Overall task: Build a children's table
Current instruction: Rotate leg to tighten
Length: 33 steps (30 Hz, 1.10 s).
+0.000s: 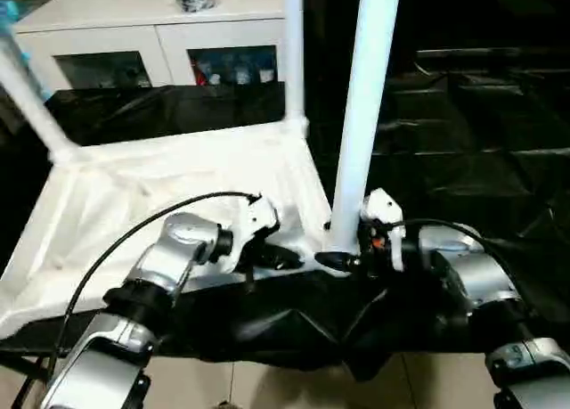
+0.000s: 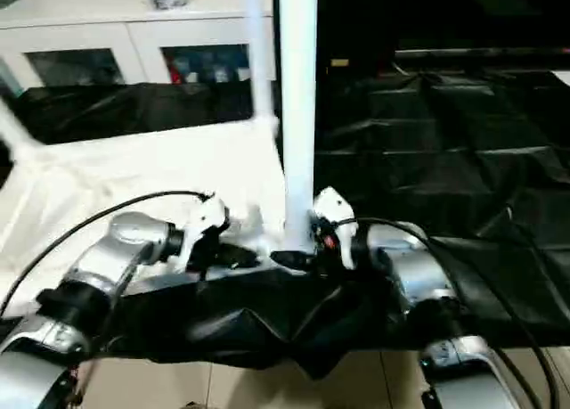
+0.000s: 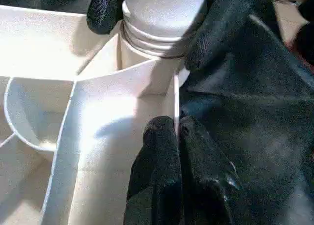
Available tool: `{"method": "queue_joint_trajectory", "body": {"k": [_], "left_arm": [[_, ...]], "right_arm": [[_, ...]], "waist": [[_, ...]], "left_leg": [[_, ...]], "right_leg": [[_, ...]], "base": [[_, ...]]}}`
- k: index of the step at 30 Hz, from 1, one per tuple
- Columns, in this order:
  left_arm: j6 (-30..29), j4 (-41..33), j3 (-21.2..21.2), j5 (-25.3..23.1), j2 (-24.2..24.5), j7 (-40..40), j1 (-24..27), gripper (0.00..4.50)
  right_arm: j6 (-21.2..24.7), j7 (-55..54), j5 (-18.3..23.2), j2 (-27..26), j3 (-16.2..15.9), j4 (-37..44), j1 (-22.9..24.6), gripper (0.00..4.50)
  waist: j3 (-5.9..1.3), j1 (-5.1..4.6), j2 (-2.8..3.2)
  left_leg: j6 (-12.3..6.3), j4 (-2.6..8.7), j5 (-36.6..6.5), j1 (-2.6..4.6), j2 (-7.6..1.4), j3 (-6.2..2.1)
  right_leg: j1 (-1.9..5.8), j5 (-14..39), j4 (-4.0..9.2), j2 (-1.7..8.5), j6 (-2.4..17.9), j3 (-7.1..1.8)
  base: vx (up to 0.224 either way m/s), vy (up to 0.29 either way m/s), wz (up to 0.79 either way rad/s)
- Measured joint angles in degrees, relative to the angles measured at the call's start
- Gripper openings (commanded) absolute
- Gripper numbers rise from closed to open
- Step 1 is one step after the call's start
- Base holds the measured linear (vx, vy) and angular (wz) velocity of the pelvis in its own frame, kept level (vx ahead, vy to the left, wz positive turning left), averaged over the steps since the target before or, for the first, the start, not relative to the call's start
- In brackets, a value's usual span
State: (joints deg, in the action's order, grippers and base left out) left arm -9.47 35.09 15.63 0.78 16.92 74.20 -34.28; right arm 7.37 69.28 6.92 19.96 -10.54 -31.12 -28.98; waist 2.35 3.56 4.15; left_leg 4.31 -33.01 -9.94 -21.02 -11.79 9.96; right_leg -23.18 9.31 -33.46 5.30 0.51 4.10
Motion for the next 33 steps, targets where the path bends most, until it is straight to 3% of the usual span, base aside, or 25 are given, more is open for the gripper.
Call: {"method": "queue_joint_trajectory", "body": {"k": [6,13,17,23,28,30,33], "left_arm": [[0.1,-0.1,0.5,0.8,0.8,2.8,0.1,0.00],[-0.1,-0.1,0.5,0.7,0.4,1.7,0.4,0.00],[-0.1,1.5,-1.6,-0.6,-2.4,-6.8,0.1,0.00],[-0.6,5.5,-3.4,-2.9,-8.3,-21.4,-2.7,0.00],[-1.5,6.0,-4.2,-2.9,-10.0,-24.8,-3.2,0.00],[-1.5,6.0,-4.3,-2.9,-10.1,-24.8,-3.2,0.00],[-0.7,6.0,-4.0,-3.3,-10.0,-24.6,-3.2,0.00]], "right_arm": [[1.7,2.6,0.3,1.1,-0.6,3.3,1.4,2.75],[2.6,1.5,0.4,0.7,0.0,4.1,2.4,2.67],[1.4,-10.3,-0.9,-3.5,3.8,0.6,1.8,2.67],[0.5,-32.5,-1.9,-11.1,9.6,-9.3,-4.1,2.66],[-0.4,-40.4,-3.1,-13.6,10.4,-10.3,-5.1,2.66],[-0.6,-40.5,-3.2,-13.7,10.4,-10.3,-5.1,3.22],[-1.3,-39.9,-3.8,-13.7,10.2,-10.6,-5.1,3.45]], "waist": [[0.00,0.23,0.00],[0.00,0.38,0.00],[-0.03,-0.21,-0.06],[-0.04,-1.89,-0.05],[-0.08,-1.90,0.01],[-0.08,-1.88,0.02],[-0.08,-1.89,0.02]], "left_leg": [[0.00,0.04,0.0,-0.03,-0.01,0.00],[0.00,0.01,0.0,0.01,0.00,0.00],[0.00,-0.05,0.0,0.03,-0.01,-0.02],[0.02,-0.11,0.0,0.05,0.02,-0.01],[0.03,0.17,0.0,0.00,0.01,-0.01],[0.02,0.20,0.0,0.00,0.00,0.00],[0.02,0.20,0.0,0.00,0.00,0.00]], "right_leg": [[-0.03,0.0,0.00,0.00,0.0,0.02],[0.02,0.0,0.00,0.00,0.0,0.01],[0.09,0.0,-0.03,0.00,-0.1,-0.06],[0.08,0.1,-0.02,0.00,-0.2,-0.11],[0.04,0.1,-0.01,-0.01,-0.1,-0.04],[0.04,0.1,-0.01,-0.02,-0.1,-0.02],[0.03,0.1,-0.01,-0.02,-0.1,-0.02]], "base": [[0.000,0.000,0.00],[0.000,0.000,0.00],[0.000,0.000,0.00],[0.000,0.000,0.00],[0.000,0.000,0.00],[0.000,0.000,0.00],[0.000,0.000,0.00]]}}
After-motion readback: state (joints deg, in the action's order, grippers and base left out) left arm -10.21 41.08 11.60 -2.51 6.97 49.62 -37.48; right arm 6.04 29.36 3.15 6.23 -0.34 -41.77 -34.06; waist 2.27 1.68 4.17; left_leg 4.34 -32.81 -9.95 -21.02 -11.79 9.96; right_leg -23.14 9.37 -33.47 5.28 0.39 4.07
